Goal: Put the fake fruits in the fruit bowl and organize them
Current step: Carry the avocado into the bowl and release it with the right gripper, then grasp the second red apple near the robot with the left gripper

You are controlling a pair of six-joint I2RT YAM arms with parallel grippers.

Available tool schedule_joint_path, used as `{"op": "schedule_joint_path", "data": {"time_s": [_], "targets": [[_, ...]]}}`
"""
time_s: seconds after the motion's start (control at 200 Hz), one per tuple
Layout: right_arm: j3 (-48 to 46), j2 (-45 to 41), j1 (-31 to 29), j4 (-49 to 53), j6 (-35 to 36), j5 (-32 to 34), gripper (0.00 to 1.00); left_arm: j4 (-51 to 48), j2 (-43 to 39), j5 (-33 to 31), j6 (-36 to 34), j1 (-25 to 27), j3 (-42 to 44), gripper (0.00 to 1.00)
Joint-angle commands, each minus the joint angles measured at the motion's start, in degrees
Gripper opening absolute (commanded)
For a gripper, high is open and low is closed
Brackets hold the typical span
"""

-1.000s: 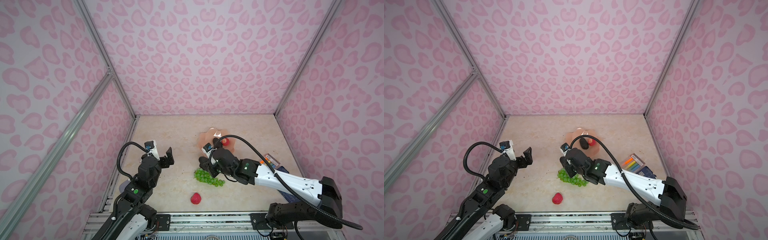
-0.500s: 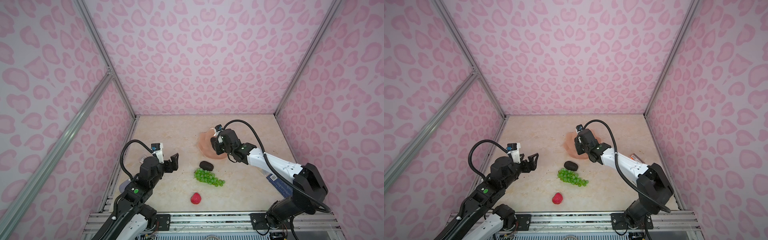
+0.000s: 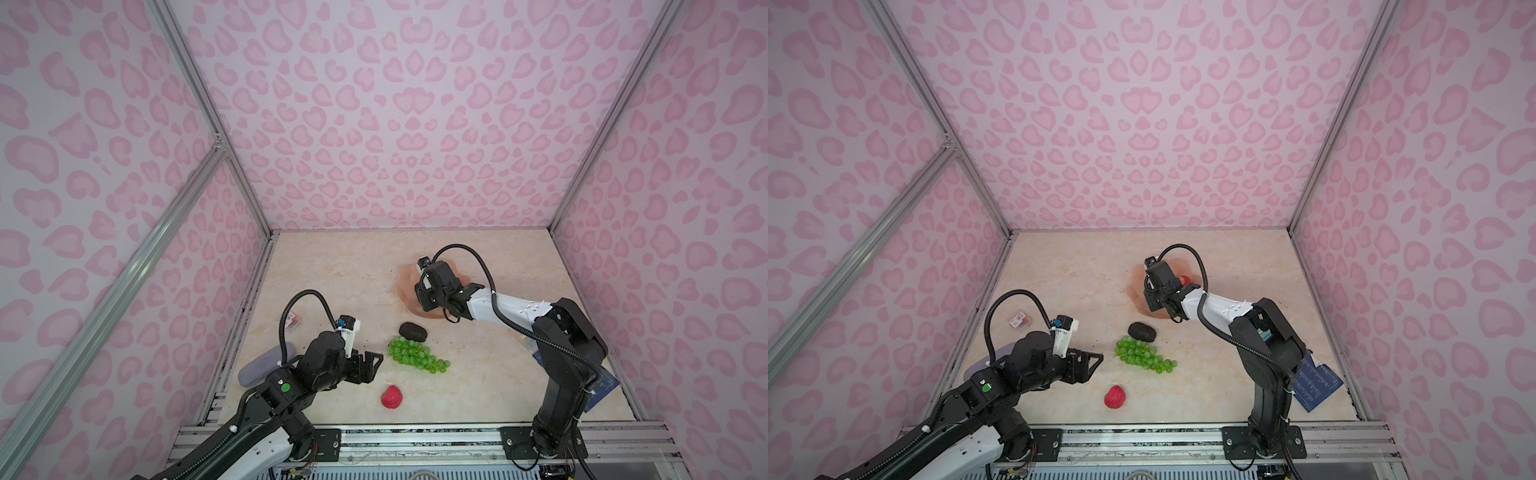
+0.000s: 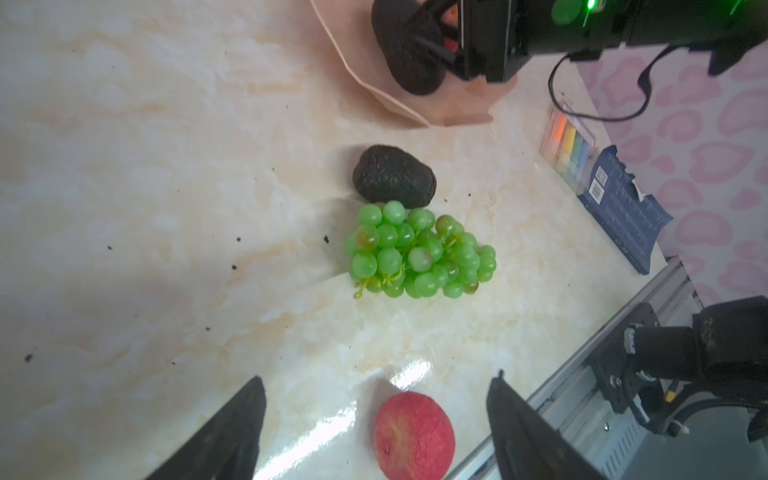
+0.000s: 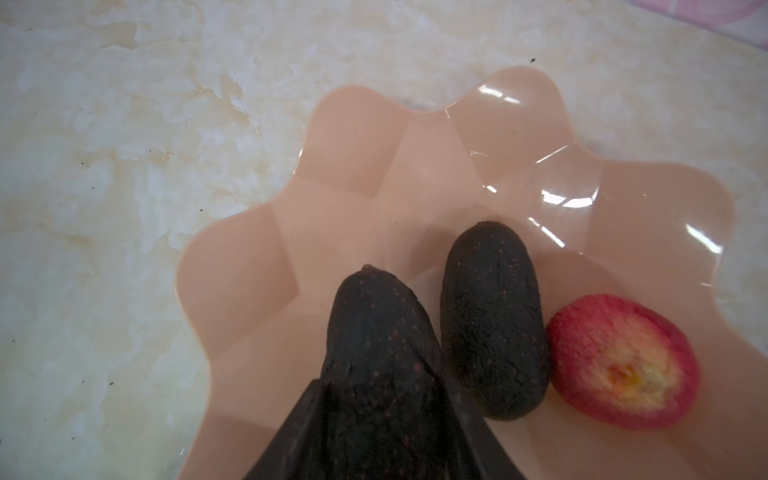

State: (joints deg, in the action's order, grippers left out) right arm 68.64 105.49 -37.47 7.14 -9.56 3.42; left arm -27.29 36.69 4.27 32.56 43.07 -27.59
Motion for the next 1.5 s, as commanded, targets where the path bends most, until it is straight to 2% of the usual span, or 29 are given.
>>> {"op": "schedule_joint_path", "data": {"time_s": [0.0, 0.305, 0.595, 0.735, 0.865, 1.055, 1.285, 1.375, 1.495], "targets": [[0.6, 0.5, 0.0, -1.3, 0.0, 0.8, 0.51, -1.0, 0.7, 0.5, 3.4, 2.6, 1.3, 0.84], [1.1, -2.5, 0.1, -0.7, -0.6, 1.2, 0.56, 2.1, 6.4, -1.3, 5.3, 11.1, 2.6, 0.84], [-7.4, -16.9, 0.2, -3.4, -4.8, 2.6, 0.69, 5.7, 13.2, -0.1, 5.5, 14.3, 3.1, 0.84], [-11.6, -22.6, 0.3, -4.0, -6.3, 3.6, 0.7, 8.0, 16.2, 0.2, 5.6, 15.2, 3.5, 0.83], [-13.9, -25.6, 0.6, -4.0, -6.8, 4.9, 0.71, 9.8, 19.5, 1.0, 4.6, 15.5, 2.9, 0.73], [-14.8, -27.0, 1.9, -3.7, -6.7, 5.5, 0.71, 11.3, 24.5, 1.8, 4.1, 16.1, 1.8, 0.65], [-16.0, -27.8, 2.5, -4.6, -7.0, 5.5, 0.71, 11.4, 26.4, 1.5, 4.3, 16.5, 1.0, 0.48], [-16.6, -28.2, 2.9, -4.7, -7.3, 5.5, 0.71, 9.8, 25.6, -0.5, 4.4, 16.5, 0.0, 0.44], [-17.4, -29.2, 3.4, -4.7, -7.6, 5.8, 0.71, 5.2, 22.8, -5.7, 1.5, 16.6, -4.4, 0.43]]}}
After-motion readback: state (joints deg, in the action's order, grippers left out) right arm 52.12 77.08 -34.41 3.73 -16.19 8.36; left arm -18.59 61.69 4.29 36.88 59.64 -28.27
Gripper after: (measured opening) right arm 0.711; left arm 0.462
